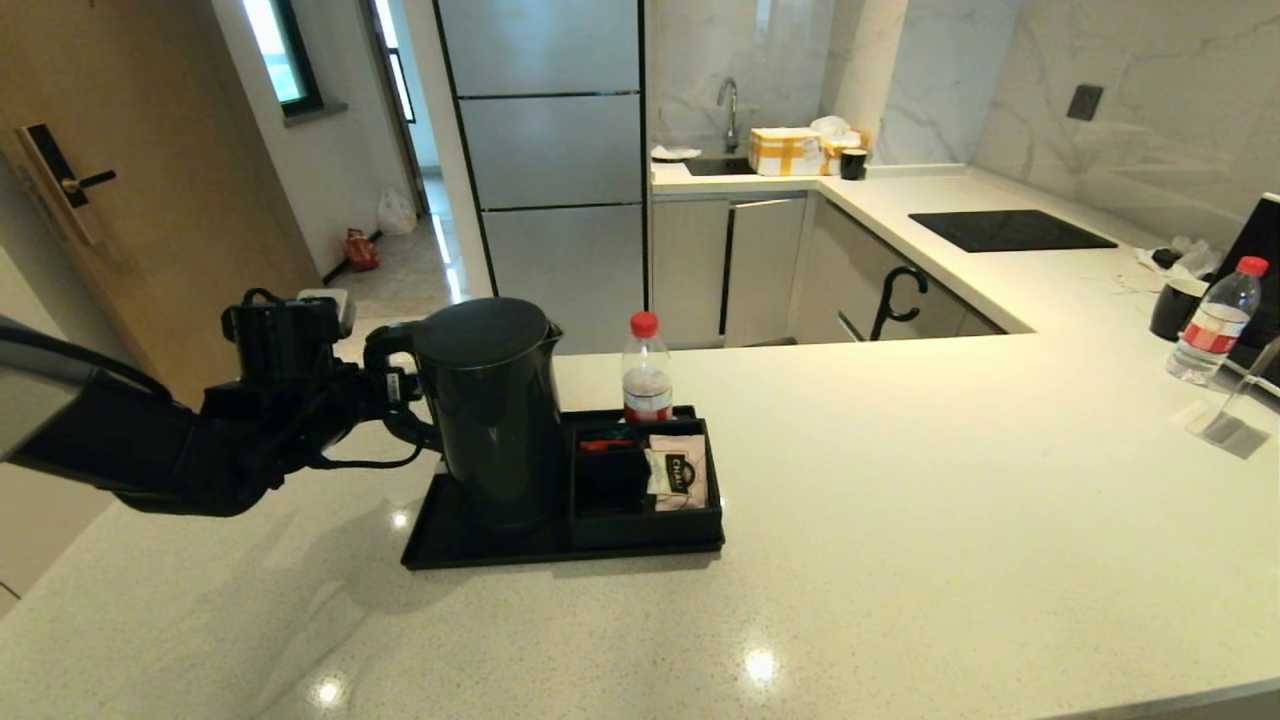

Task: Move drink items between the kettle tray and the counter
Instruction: Pick up the kettle

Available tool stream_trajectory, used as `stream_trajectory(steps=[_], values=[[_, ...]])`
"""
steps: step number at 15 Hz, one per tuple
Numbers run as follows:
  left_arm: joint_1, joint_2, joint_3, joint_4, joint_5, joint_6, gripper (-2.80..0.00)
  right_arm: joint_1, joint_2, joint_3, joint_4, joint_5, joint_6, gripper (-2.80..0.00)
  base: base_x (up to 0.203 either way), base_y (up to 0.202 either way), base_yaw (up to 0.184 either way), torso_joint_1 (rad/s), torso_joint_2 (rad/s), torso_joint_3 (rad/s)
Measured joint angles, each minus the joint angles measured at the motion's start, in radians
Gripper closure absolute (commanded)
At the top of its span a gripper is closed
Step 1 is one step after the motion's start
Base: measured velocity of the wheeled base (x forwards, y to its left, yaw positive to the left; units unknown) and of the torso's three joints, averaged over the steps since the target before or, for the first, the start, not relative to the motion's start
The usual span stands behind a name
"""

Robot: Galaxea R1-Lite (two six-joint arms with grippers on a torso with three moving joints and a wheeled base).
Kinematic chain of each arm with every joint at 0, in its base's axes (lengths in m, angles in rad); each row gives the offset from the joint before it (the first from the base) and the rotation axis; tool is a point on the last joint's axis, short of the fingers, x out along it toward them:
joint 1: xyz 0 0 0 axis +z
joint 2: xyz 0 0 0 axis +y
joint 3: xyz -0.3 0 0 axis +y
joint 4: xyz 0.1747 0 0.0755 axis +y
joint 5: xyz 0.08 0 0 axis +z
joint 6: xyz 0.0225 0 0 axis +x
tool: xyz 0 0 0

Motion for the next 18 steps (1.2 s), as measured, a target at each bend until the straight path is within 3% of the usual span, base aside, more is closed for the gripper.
stream_trajectory(steps=[2,3,18], values=[[-0.005,0.015,0.003,-0.034,0.0,0.002,-2.8,0.0,0.0,0.0,0.0,0.001,0.0,0.0,0.0,0.0,0.0,0.0,0.0,0.0],[-0.006,0.019,0.004,-0.035,0.0,0.002,0.0,0.0,0.0,0.0,0.0,0.001,0.0,0.0,0.0,0.0,0.0,0.0,0.0,0.0],[-0.033,-0.014,0.006,-0.036,0.014,-0.013,0.0,0.0,0.0,0.0,0.0,0.0,0.0,0.0,0.0,0.0,0.0,0.0,0.0,0.0]])
